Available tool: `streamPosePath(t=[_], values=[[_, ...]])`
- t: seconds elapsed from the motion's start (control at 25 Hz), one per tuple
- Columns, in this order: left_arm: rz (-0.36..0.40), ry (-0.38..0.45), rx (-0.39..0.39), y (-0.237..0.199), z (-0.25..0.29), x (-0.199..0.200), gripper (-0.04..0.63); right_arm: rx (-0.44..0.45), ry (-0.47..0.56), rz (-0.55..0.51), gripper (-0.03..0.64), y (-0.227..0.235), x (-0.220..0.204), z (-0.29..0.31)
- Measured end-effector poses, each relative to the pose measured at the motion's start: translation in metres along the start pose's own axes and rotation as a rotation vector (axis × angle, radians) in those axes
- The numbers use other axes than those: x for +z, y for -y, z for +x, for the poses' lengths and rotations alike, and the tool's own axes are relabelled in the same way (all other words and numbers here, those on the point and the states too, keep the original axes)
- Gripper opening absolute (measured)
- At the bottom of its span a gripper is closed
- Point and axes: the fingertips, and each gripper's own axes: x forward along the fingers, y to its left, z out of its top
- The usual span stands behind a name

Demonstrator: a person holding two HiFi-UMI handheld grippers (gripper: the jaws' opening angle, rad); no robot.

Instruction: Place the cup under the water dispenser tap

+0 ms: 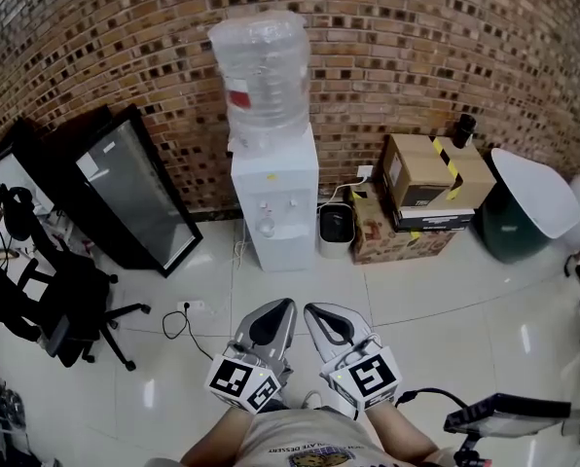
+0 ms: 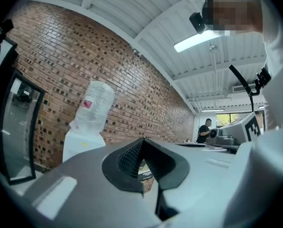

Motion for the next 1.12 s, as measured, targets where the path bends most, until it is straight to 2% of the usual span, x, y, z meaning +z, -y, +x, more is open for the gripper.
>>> streamPosePath(t=[0.64, 1.12], values=[[0.008, 0.025, -0.034, -0.012, -0.037, 0.008, 0.0, -0.032, -0.006, -0.019, 0.005, -0.042, -0.002, 0.01], [-0.005, 0.019, -0.02, -0.019, -0.045, 0.008, 0.0, -0.044, -0.022, 0.002, 0.005, -0.042, -0.008, 0.013]])
